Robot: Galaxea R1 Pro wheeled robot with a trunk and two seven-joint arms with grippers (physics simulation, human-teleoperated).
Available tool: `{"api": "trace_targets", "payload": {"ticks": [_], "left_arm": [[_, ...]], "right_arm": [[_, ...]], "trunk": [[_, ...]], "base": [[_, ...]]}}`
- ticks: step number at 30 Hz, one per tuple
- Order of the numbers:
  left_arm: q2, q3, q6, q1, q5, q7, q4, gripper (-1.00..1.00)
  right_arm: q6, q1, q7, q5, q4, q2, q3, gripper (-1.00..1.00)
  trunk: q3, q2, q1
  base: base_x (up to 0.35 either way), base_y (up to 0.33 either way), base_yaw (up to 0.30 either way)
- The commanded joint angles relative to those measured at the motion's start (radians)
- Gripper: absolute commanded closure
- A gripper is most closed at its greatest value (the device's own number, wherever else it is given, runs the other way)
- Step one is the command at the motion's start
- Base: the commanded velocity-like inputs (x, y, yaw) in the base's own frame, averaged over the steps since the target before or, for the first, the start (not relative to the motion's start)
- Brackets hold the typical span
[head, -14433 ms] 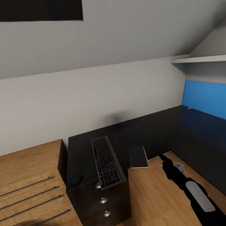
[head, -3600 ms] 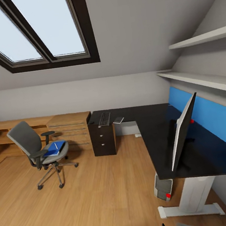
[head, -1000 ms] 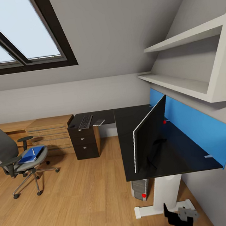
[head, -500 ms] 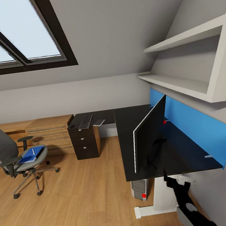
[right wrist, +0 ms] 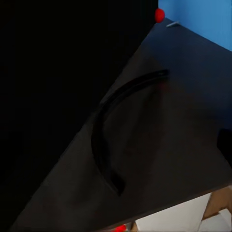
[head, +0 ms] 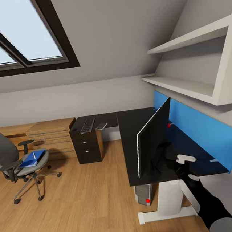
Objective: In the bedroom, organize the workspace by keeping the computer under the desk, ensuring the monitor is on the desk, placing the keyboard on the desk next to the monitor, placing the mouse on the desk next to the keyboard, moving the folder from the swivel chair onto the desk next to the mouse, stacking the notebook on top of the folder with the pen on top of the notebook, and positioning the swivel chair next to the desk.
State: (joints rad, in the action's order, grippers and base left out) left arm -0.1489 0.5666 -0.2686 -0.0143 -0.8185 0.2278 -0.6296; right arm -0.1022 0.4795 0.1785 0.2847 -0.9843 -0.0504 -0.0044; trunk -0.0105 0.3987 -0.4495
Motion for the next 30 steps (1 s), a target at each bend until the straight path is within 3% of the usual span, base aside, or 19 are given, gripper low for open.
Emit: {"api": "trace_targets", "payload": {"ticks": [1, 7, 9, 19, 30], "left_arm": [[-0.001, 0.009, -0.006, -0.001, -0.007, 0.008, -0.001, -1.0], [-0.001, 0.009, -0.007, -0.001, -0.007, 0.008, 0.004, -1.0], [-0.001, 0.009, -0.007, -0.001, -0.007, 0.008, 0.005, -1.0], [-0.001, 0.01, -0.003, -0.001, -0.007, 0.008, 0.006, -1.0], [-0.001, 0.01, 0.0, -0.001, -0.007, 0.007, 0.007, -1.0]], "right_arm": [[-0.01, 0.001, 0.004, 0.009, -0.005, 0.0, 0.002, -1.0], [-0.016, 0.002, 0.005, 0.015, -0.019, 0.017, 0.002, -1.0], [-0.017, -0.001, 0.007, 0.016, -0.054, 0.042, 0.001, -1.0], [-0.011, -0.005, 0.01, 0.011, -0.065, 0.086, 0.004, -1.0], [-0.009, -0.006, 0.008, 0.011, -0.062, 0.092, 0.006, -1.0]], "trunk": [[-0.001, 0.001, -0.001], [-0.001, 0.001, -0.001], [-0.001, 0.001, -0.001], [-0.001, 0.001, -0.001], [-0.001, 0.001, -0.001]], "base": [[0.061, 0.0, 0.0], [0.179, 0.0, 0.0], [0.043, 0.0, 0.0], [0.167, 0.0, 0.065], [0.26, 0.12, 0.107]]}}
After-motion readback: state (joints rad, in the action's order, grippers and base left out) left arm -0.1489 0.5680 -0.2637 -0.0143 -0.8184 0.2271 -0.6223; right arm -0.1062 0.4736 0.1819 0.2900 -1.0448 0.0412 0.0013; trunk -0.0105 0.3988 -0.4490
